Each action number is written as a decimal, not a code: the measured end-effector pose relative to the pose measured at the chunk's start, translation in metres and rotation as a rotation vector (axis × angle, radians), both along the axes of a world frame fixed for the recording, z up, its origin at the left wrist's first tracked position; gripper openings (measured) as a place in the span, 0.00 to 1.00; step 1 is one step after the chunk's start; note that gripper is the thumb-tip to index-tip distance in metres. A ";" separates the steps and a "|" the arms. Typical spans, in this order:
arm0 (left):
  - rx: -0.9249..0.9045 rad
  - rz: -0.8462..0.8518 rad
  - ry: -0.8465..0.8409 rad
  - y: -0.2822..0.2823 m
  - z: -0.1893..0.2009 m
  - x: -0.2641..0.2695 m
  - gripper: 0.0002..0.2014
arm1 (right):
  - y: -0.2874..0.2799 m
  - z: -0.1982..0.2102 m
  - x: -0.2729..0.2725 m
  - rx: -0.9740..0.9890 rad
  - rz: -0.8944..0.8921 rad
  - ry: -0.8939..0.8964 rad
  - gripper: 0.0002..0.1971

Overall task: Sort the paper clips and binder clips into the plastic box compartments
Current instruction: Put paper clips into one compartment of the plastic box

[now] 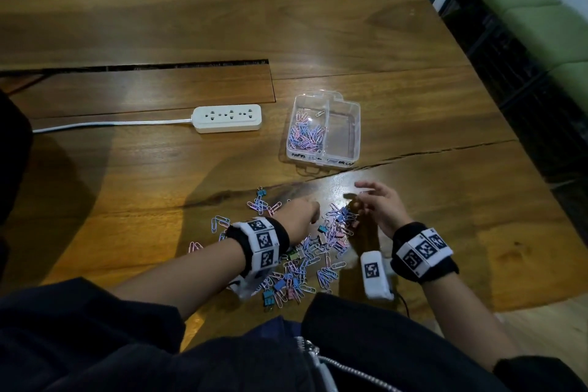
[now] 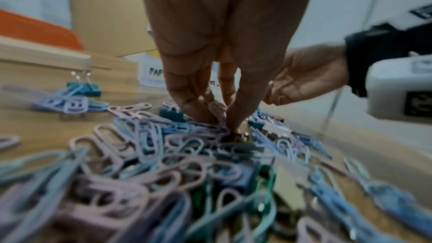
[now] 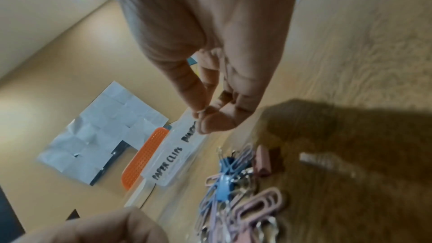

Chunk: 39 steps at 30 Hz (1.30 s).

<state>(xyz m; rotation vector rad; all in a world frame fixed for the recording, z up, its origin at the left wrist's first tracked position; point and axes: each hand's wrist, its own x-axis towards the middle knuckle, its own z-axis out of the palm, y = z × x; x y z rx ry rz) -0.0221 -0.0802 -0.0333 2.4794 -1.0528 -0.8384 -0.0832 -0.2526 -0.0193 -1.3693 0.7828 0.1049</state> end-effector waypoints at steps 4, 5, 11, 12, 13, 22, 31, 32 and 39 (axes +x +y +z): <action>-0.015 0.068 0.187 0.003 0.008 0.005 0.09 | 0.010 -0.001 0.001 0.131 -0.020 0.008 0.12; -0.021 0.095 0.209 0.005 0.010 0.008 0.09 | 0.012 -0.003 0.002 0.121 0.004 0.017 0.12; -0.171 0.320 0.444 0.020 0.022 0.028 0.08 | 0.023 -0.012 0.003 -0.713 0.535 0.155 0.13; -0.190 0.344 0.497 0.022 0.023 0.031 0.08 | 0.026 -0.012 0.004 -0.820 0.609 0.180 0.17; -0.206 0.373 0.551 0.024 0.024 0.032 0.07 | 0.028 -0.012 0.004 -0.884 0.654 0.181 0.19; -0.159 0.429 0.508 0.023 0.019 0.012 0.07 | 0.034 -0.012 0.010 -1.002 0.823 0.132 0.03; 0.259 -0.011 -0.209 0.016 0.003 -0.021 0.35 | 0.020 0.000 -0.005 -0.448 0.281 -0.016 0.08; 0.240 -0.004 -0.190 0.015 0.002 -0.022 0.30 | 0.019 0.001 -0.008 -0.363 0.246 -0.018 0.11; 0.119 0.084 0.012 0.016 0.006 -0.010 0.16 | 0.023 0.006 -0.028 0.327 0.012 0.017 0.14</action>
